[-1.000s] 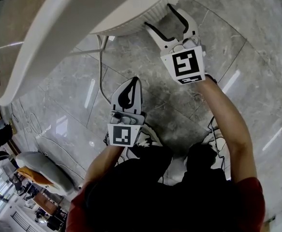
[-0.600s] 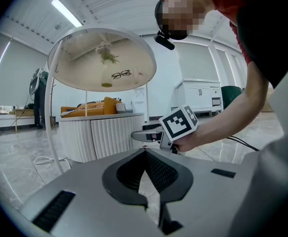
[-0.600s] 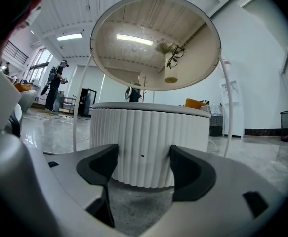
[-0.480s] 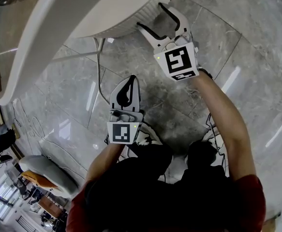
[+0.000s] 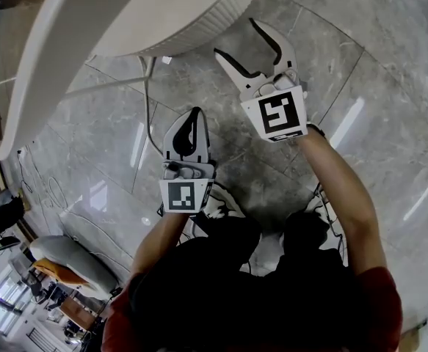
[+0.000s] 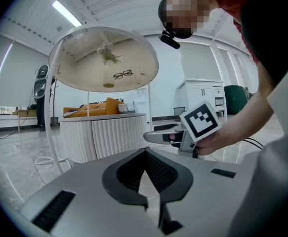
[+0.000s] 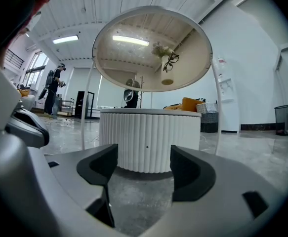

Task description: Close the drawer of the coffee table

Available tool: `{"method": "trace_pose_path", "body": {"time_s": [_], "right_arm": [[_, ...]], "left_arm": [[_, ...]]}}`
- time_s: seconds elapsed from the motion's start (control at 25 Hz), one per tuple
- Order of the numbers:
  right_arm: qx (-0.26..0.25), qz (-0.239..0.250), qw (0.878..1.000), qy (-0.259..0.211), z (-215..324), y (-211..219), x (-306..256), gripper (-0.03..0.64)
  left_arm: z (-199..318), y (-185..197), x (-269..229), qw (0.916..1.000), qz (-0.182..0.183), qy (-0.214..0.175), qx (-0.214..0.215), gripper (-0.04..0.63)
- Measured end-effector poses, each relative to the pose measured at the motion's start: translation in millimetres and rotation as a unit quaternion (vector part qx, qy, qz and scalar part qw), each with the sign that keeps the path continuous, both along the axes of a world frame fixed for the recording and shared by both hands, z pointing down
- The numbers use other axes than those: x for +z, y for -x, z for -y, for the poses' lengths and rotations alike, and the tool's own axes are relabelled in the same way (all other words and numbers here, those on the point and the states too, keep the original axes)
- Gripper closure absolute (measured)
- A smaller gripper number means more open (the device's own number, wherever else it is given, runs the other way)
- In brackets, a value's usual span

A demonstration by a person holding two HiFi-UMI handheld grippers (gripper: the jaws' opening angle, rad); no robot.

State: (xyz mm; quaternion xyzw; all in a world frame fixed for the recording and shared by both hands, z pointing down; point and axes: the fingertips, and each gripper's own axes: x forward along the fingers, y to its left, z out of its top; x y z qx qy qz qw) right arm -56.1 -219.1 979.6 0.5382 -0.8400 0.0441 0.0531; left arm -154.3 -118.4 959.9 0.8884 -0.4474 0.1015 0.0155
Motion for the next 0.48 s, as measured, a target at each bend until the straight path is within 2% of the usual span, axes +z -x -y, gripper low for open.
{"method": "trace_pose_path", "body": {"time_s": [0.16, 0.48], "right_arm": [[0.017, 0.001, 1.000, 0.011, -23.5, -15.3, 1.7, 0.301], [0.046, 0.002, 0.998, 0.037, -88.2, -41.9, 0.2, 0.301]], "left_arm": [[-9.7, -6.7, 1.6, 0.9974, 0.053, -0.031, 0.039, 0.584], [-15.5, -12.7, 6.7, 0.9982, 0.045, -0.012, 0.037, 0.584]]}}
